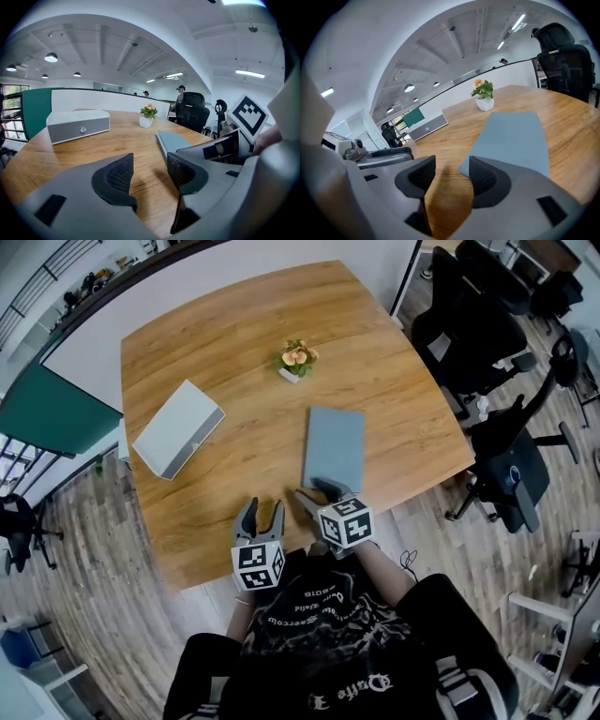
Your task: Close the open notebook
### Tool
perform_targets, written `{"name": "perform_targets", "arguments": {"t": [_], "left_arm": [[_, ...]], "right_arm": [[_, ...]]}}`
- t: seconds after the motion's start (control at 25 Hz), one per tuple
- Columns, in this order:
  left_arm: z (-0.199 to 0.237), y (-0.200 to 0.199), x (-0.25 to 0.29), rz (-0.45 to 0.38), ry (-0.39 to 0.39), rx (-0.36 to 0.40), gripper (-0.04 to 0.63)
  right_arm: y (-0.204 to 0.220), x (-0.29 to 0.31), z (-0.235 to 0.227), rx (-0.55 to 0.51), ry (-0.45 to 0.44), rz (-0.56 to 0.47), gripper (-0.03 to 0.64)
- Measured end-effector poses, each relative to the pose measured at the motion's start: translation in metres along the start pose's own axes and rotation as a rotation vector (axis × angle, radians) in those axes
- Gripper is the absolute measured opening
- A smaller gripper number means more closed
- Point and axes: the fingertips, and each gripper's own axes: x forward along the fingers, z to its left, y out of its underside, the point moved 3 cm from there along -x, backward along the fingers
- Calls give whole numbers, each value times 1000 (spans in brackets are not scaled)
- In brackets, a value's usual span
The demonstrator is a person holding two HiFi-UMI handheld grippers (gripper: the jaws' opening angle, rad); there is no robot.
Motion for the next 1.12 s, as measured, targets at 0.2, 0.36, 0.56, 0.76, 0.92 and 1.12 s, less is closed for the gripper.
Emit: {"name": "perform_targets", "arguments": {"t": [0.2, 0.36, 0.56, 0.76, 0.92, 1.12], "left_arm": [[-25, -5, 11, 0, 77, 52, 247], [-44, -7, 20, 4, 137, 85, 247], [-67, -13, 28, -16, 200, 106, 247], [-90, -18, 32, -35, 259, 141, 247], [-106, -23, 34, -56, 297, 146, 247], [-125, -33, 34, -94, 325, 146, 247]], "right_arm": [[-9, -33, -24, 17, 78, -96, 229], [-15, -65, -47, 8, 178, -195, 229], [-15, -106, -74, -36, 297, -245, 229], [-15, -151, -98, -52, 415, -304, 227], [-14, -184, -109, -90, 499, -334, 227], [-8, -215, -116, -104, 565, -362, 227]]}}
